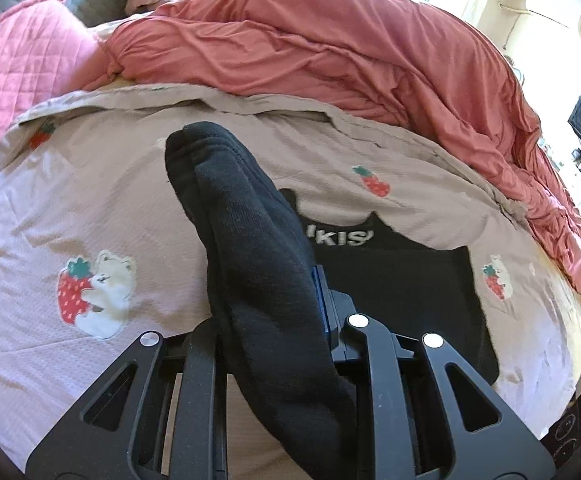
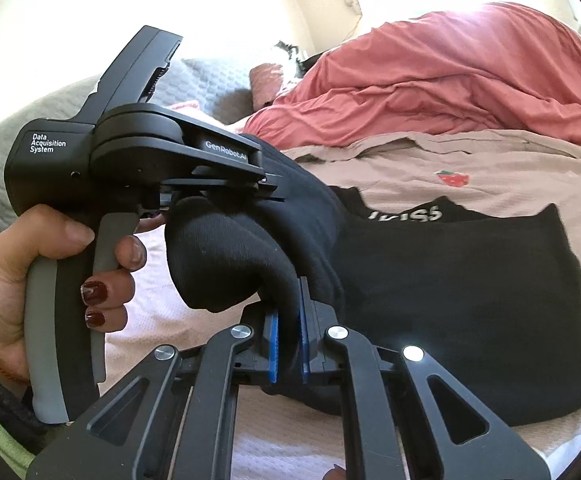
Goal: Fold small clothes
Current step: 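Fold the gripped side edge over the shirt with the right tool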
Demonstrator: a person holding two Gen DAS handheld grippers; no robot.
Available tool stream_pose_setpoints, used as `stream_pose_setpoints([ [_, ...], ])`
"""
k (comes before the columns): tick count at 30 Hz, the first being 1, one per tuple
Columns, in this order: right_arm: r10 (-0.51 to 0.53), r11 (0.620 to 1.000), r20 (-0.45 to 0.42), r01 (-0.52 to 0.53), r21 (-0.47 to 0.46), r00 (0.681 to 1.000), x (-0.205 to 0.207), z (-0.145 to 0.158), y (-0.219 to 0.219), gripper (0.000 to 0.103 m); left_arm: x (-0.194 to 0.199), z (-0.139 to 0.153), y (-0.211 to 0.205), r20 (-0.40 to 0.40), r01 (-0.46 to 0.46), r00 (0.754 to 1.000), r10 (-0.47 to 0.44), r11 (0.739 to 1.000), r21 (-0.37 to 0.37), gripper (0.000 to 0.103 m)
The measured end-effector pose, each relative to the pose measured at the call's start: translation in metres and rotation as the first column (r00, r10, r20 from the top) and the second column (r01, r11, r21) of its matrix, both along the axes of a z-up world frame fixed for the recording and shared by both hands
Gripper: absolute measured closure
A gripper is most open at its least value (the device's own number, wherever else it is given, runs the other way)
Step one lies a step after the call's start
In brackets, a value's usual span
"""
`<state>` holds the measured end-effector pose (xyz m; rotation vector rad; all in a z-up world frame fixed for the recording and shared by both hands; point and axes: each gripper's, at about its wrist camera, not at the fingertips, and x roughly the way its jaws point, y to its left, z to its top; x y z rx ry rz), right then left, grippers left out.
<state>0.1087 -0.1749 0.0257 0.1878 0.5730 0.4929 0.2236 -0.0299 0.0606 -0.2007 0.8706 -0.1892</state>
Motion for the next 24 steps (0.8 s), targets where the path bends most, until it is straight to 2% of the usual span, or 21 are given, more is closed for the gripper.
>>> stream_pose_setpoints([
  [9, -0.085, 0.992, -0.026, 0.087, 0.095, 0.996, -0.007, 0.003, -0.061, 0.096, 0.005, 0.012, -0.070, -0.002, 0.056, 0.998, -0.056, 0.997, 0.048, 0.090],
  [20, -0.165, 0.974, -0.064, 0.173, 0.143, 0.984, -0.010, -0.003, -0.115, 0.096, 0.020, 0.003, -0.147, -0.054, 0.136, 0.990, -0.132, 0.988, 0.079, 0.088],
  [21, -0.176, 0.971, -0.076, 0.185, 0.150, 0.982, -0.010, -0.005, -0.121, 0.096, 0.021, 0.000, -0.156, -0.062, 0.154, 0.987, -0.150, 0.986, 0.067, 0.086],
  [23, -0.194, 0.965, -0.096, 0.207, 0.160, 0.976, -0.010, -0.010, -0.129, 0.096, 0.021, -0.005, -0.168, -0.067, 0.203, 0.977, -0.201, 0.979, 0.021, 0.071],
  [24, -0.206, 0.961, -0.111, 0.222, 0.166, 0.972, -0.011, -0.013, -0.135, 0.096, 0.020, -0.007, -0.173, -0.066, 0.245, 0.967, -0.247, 0.969, -0.037, 0.051],
])
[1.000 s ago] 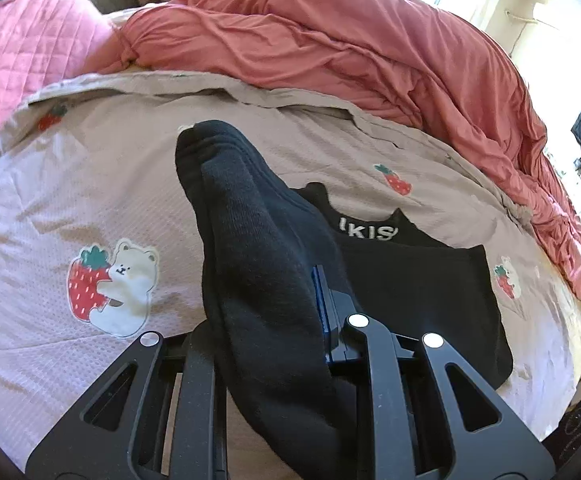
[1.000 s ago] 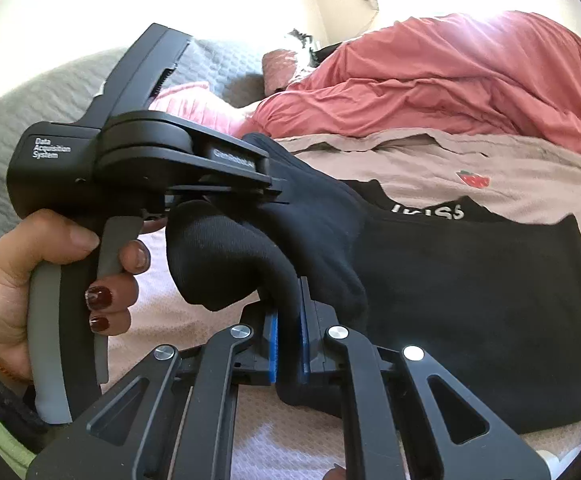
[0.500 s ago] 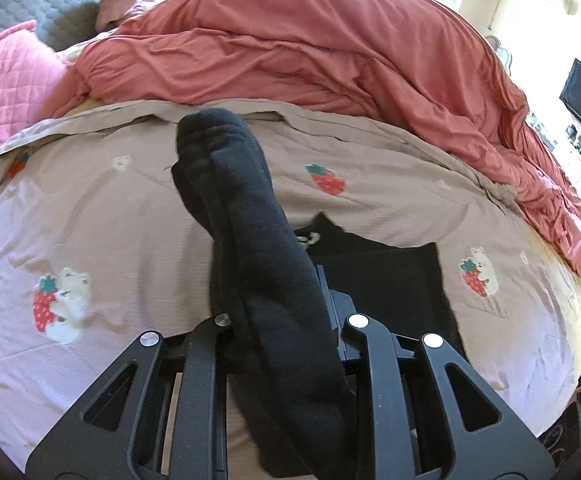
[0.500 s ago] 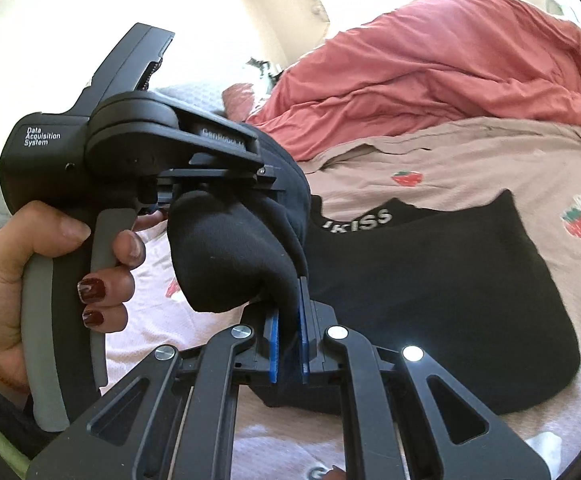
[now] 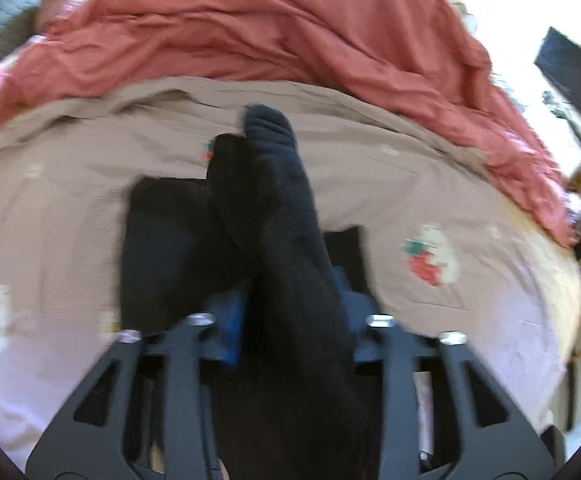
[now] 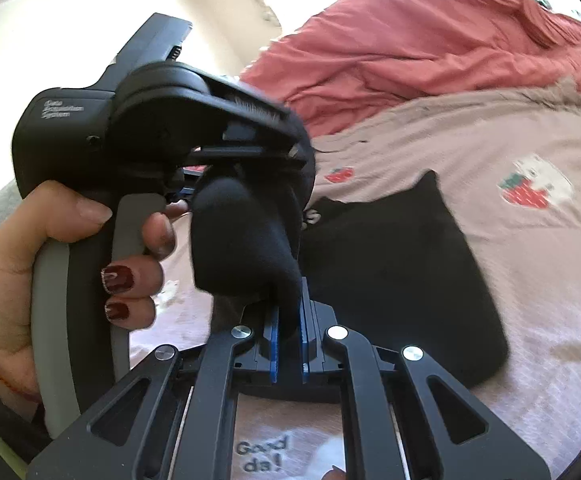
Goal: Fold small clothes
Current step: 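Fold the gripped side edge over the shirt with the right tool, then open the right tool and release the folded edge onto the shirt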
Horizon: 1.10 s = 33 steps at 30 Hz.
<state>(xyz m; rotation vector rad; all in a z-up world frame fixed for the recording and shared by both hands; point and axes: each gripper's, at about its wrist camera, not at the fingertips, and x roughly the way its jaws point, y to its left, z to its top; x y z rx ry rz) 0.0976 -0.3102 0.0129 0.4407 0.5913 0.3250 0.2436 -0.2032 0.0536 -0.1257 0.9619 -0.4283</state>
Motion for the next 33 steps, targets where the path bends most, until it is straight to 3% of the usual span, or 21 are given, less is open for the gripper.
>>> stream_pose_setpoints([
  [1, -0.011, 1.000, -0.013, 0.011, 0.007, 1.000, 0.000, -0.003, -0.004, 0.096, -0.001, -0.001, -0.002, -0.004, 0.020, 1.000, -0.021, 0.999, -0.040, 0.042],
  [3, -0.045, 0.999, -0.055, 0.046, 0.021, 0.997, 0.003, -0.010, -0.014, 0.096, -0.007, 0.000, 0.001, 0.016, 0.027, 1.000, -0.026, 0.995, -0.091, 0.042],
  [6, -0.067, 0.994, -0.126, 0.077, 0.080, 0.990, 0.007, -0.024, -0.030, 0.096, -0.015, -0.002, 0.020, 0.053, -0.023, 0.998, 0.028, 0.994, -0.106, 0.042],
  [10, -0.063, 0.994, -0.148, 0.075, 0.078, 0.987, 0.004, -0.031, -0.030, 0.095, -0.029, -0.013, 0.057, 0.129, -0.153, 0.980, 0.150, 0.988, 0.013, 0.054],
  [13, -0.064, 0.995, -0.153, 0.074, 0.061, 0.986, 0.002, -0.030, -0.027, 0.095, -0.037, -0.029, 0.077, 0.140, -0.215, 0.969, 0.204, 0.974, 0.072, 0.059],
  [18, -0.058, 0.998, -0.178, 0.059, -0.001, 0.982, -0.005, -0.028, -0.024, 0.091, -0.043, -0.059, 0.079, 0.123, -0.150, 0.983, 0.139, 0.985, 0.084, 0.059],
  [22, -0.086, 0.992, -0.173, 0.069, -0.105, 0.981, -0.020, -0.019, -0.029, 0.090, -0.055, -0.069, 0.069, 0.211, -0.106, 0.975, 0.073, 0.982, 0.154, 0.063],
  [24, -0.111, 0.983, -0.124, 0.090, -0.162, 0.986, -0.027, -0.005, -0.035, 0.090, -0.056, -0.069, 0.073, 0.221, -0.090, 0.973, 0.059, 0.987, 0.133, 0.063],
  [28, -0.138, 0.963, -0.067, 0.118, -0.241, 0.988, -0.015, 0.023, -0.046, 0.086, -0.054, -0.072, 0.093, 0.186, -0.068, 0.980, 0.066, 0.998, 0.003, 0.062],
  [33, -0.137, 0.961, -0.207, 0.079, -0.266, 0.969, 0.041, 0.018, -0.052, 0.074, -0.057, -0.073, 0.100, 0.169, -0.033, 0.985, 0.042, 0.998, -0.053, 0.055],
])
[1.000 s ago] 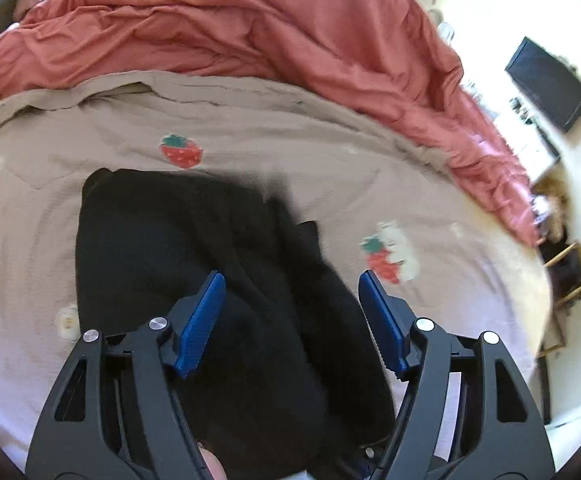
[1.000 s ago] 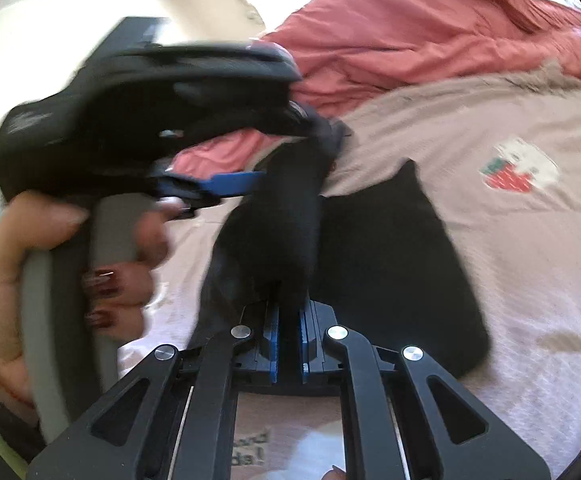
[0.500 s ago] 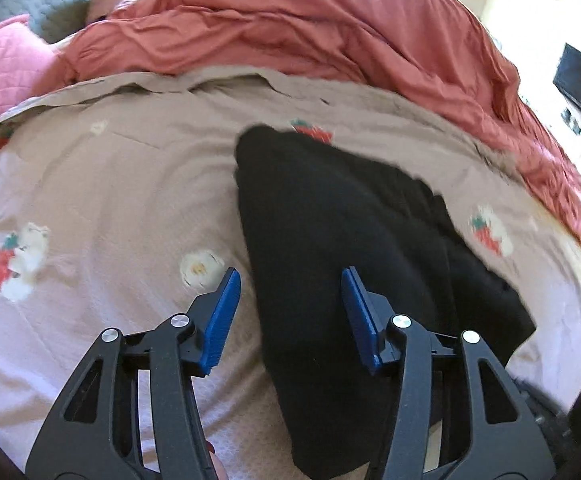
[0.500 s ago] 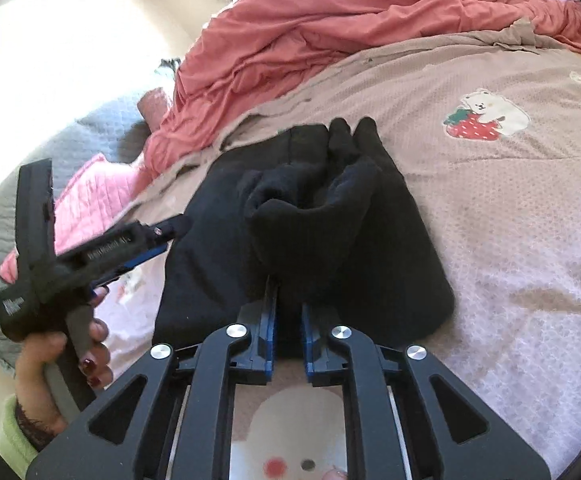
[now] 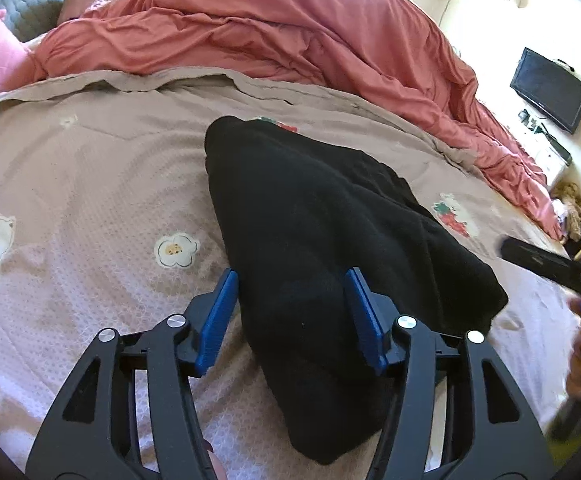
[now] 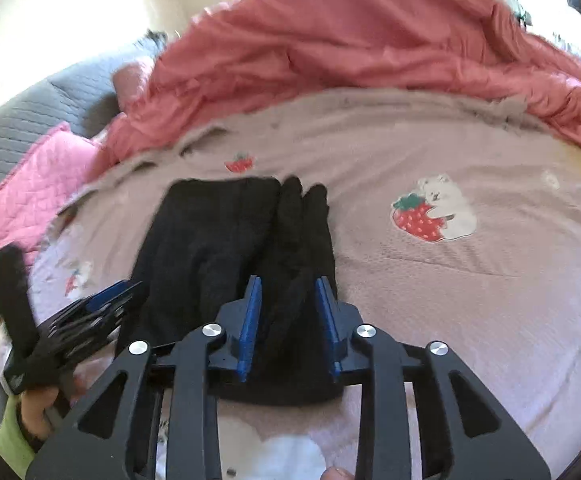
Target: Fold small clothes
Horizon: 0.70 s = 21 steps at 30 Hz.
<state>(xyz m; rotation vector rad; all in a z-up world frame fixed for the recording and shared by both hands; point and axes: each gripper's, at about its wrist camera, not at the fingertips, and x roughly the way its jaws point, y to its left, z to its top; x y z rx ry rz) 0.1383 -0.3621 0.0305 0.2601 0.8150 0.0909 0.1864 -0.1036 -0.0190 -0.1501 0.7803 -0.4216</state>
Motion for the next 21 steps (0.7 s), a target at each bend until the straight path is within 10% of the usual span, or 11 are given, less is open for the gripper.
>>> stream_pose_setpoints([
  [5, 0.009, 1.000, -0.110, -0.011, -0.014, 0.994, 0.039, -0.020, 0.005, 0.071, -0.004, 0.001, -0.004, 0.011, 0.028, 1.000, -0.028, 1.000, -0.007, 0.052],
  [8, 0.060, 0.997, -0.147, -0.067, -0.045, 0.987, 0.049, -0.033, 0.018, 0.095, -0.007, 0.001, -0.009, 0.026, 0.045, 0.999, -0.046, 0.999, 0.012, 0.049],
  [16, 0.026, 0.999, -0.006, -0.026, -0.031, 1.000, 0.015, -0.011, -0.004, 0.096, -0.013, 0.008, -0.010, 0.035, 0.074, 0.997, -0.073, 0.997, -0.029, 0.049],
  [21, 0.012, 0.999, -0.099, -0.016, -0.034, 0.995, 0.014, -0.041, -0.013, 0.094, -0.019, 0.007, -0.023, 0.044, 0.096, 0.994, -0.097, 0.995, 0.029, 0.046],
])
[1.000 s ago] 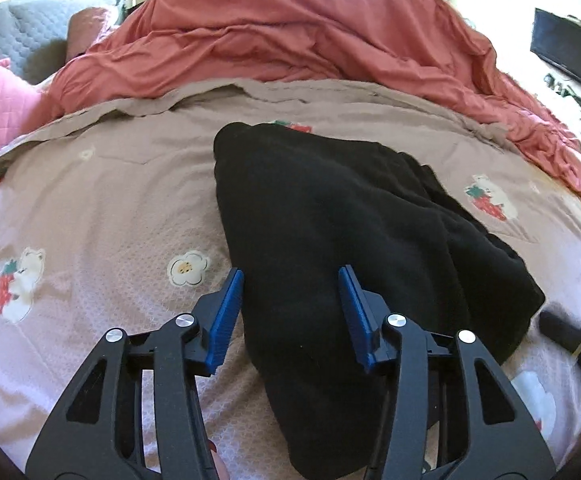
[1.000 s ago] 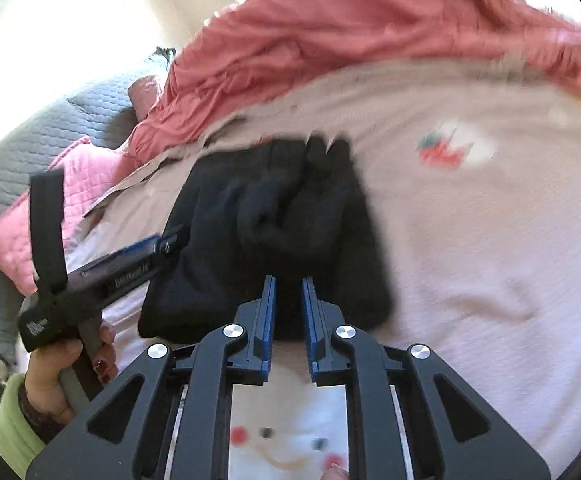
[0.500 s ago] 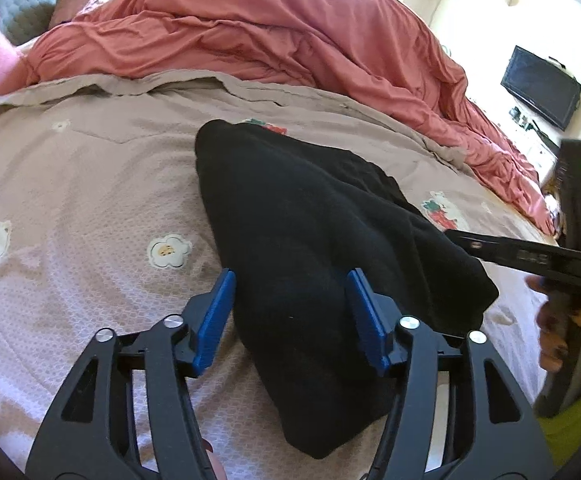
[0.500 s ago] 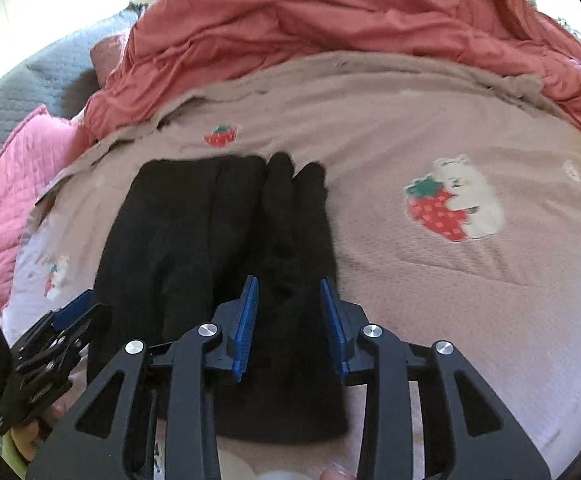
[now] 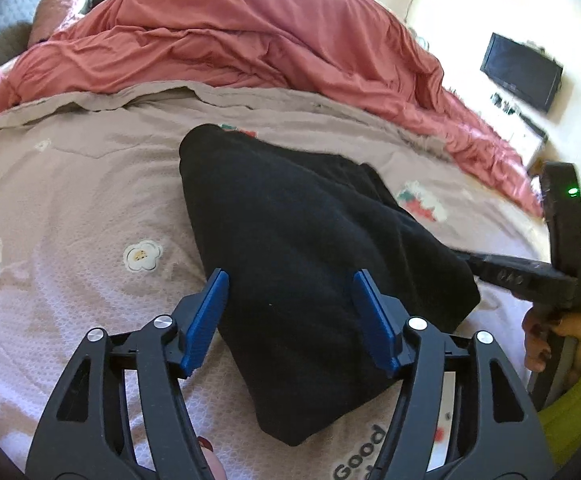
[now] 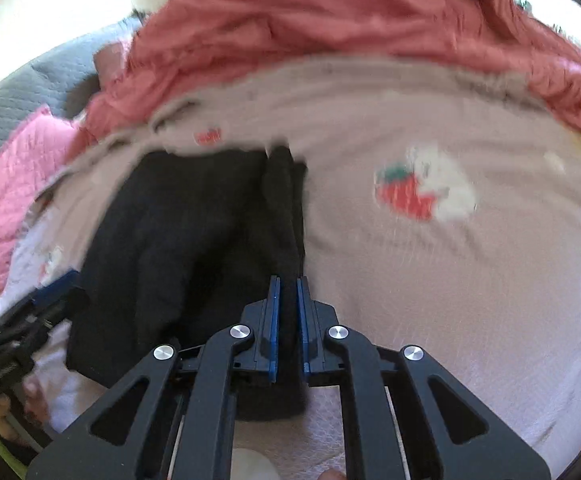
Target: Fold small clothes
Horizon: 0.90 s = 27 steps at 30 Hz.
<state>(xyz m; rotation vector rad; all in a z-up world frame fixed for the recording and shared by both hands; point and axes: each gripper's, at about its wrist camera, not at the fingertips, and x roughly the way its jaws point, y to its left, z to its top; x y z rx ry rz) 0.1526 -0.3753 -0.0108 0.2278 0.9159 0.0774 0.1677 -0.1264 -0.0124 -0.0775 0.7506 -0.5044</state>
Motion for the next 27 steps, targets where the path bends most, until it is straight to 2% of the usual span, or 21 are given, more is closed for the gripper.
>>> stream_pose_setpoints([
  [2, -0.017, 1.000, -0.040, 0.017, 0.015, 0.999, 0.001, -0.012, -0.001, 0.089, -0.002, -0.003, -0.003, 0.009, 0.000, 1.000, 0.000, 1.000, 0.028, 0.046],
  [3, -0.027, 1.000, -0.028, 0.027, 0.014, 0.999, 0.000, -0.008, -0.002, 0.081, -0.002, -0.003, -0.003, 0.011, -0.001, 1.000, 0.000, 0.999, 0.035, 0.046],
  [4, -0.042, 0.999, 0.004, 0.042, 0.005, 0.999, -0.003, 0.001, -0.003, 0.078, -0.002, -0.003, -0.003, 0.010, -0.001, 1.000, 0.001, 0.999, 0.038, 0.046],
  [7, -0.037, 0.999, 0.096, 0.037, 0.003, 0.995, -0.004, 0.030, 0.001, 0.078, -0.001, -0.004, -0.001, 0.003, -0.005, 1.000, 0.005, 1.000, 0.030, 0.044],
  [9, -0.001, 1.000, 0.099, -0.002, 0.029, 0.995, 0.007, 0.039, 0.006, 0.078, -0.002, -0.004, -0.001, 0.005, -0.005, 1.000, 0.005, 1.000, 0.030, 0.044],
  [13, 0.024, 0.983, -0.006, -0.022, 0.183, 1.000, 0.046, 0.028, 0.008, 0.078, -0.002, -0.004, 0.000, 0.002, -0.007, 1.000, 0.007, 1.000, 0.023, 0.044],
  [17, 0.048, 0.978, -0.093, -0.028, 0.208, 0.995, 0.074, 0.013, 0.020, 0.077, -0.002, -0.004, 0.001, -0.001, -0.008, 1.000, 0.008, 1.000, 0.014, 0.044],
  [19, 0.021, 0.978, -0.114, 0.003, 0.208, 0.993, 0.083, 0.007, 0.021, 0.067, -0.002, -0.003, 0.002, -0.003, -0.008, 1.000, 0.008, 1.000, 0.011, 0.044],
  [22, 0.001, 0.975, -0.133, 0.028, 0.220, 0.991, 0.089, 0.000, 0.020, 0.065, -0.001, -0.003, 0.003, -0.008, -0.007, 1.000, 0.007, 1.000, 0.004, 0.044],
  [23, 0.005, 0.976, -0.131, 0.024, 0.219, 0.991, 0.090, -0.001, 0.021, 0.067, -0.001, -0.003, 0.003, -0.010, -0.007, 1.000, 0.007, 1.000, 0.001, 0.044],
  [25, 0.020, 0.975, -0.122, 0.008, 0.223, 0.992, 0.090, -0.001, 0.023, 0.086, 0.000, -0.002, 0.005, -0.019, -0.009, 1.000, 0.008, 1.000, -0.013, 0.044],
  [27, 0.046, 0.971, -0.103, -0.021, 0.239, 0.994, 0.092, 0.002, 0.027, 0.093, 0.000, -0.002, 0.005, -0.026, -0.010, 1.000, 0.010, 1.000, -0.022, 0.043],
])
